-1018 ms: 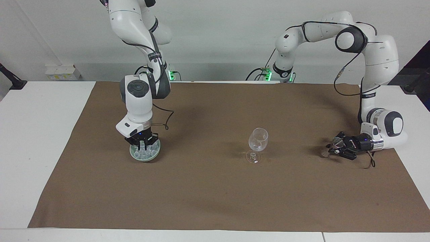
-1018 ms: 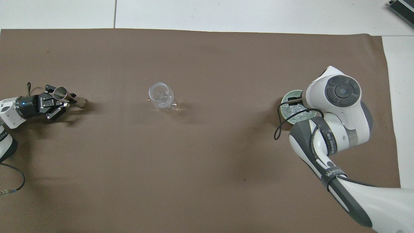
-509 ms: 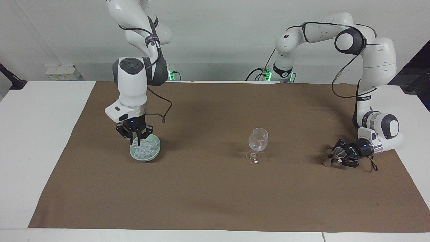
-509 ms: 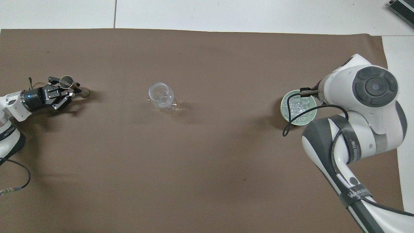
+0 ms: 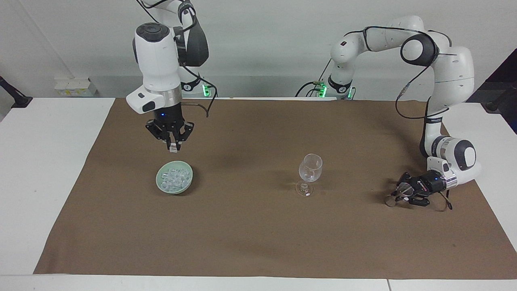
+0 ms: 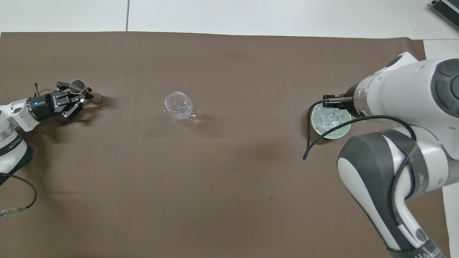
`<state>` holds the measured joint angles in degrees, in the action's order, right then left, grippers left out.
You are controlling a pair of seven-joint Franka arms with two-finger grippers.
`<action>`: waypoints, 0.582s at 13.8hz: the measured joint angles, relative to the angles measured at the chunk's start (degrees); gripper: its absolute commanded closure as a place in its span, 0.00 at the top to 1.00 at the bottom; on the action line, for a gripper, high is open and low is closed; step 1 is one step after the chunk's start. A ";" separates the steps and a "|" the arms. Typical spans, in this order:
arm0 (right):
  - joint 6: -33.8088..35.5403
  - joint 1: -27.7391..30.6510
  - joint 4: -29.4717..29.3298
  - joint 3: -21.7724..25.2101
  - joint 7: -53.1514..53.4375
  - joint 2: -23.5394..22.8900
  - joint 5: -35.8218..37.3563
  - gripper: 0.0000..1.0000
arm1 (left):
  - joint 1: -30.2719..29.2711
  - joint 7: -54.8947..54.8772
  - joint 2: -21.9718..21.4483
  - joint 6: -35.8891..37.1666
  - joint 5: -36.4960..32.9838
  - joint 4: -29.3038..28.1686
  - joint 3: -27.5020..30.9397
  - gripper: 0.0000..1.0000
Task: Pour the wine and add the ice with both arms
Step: 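Lower the metal cup with the left gripper while the right gripper grasps ice, then open the left gripper while the right gripper carries ice toward the glass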
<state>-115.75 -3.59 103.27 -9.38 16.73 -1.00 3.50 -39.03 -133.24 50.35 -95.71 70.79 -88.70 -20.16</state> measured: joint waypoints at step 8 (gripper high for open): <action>-0.75 -5.02 -9.09 -1.51 15.58 -3.51 -13.12 0.00 | -0.11 0.00 -0.21 -1.34 -0.57 1.06 0.21 0.67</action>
<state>-116.50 -8.61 94.18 -10.89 32.31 -4.51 -9.62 -39.15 -133.25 50.15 -97.06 70.21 -87.65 -19.95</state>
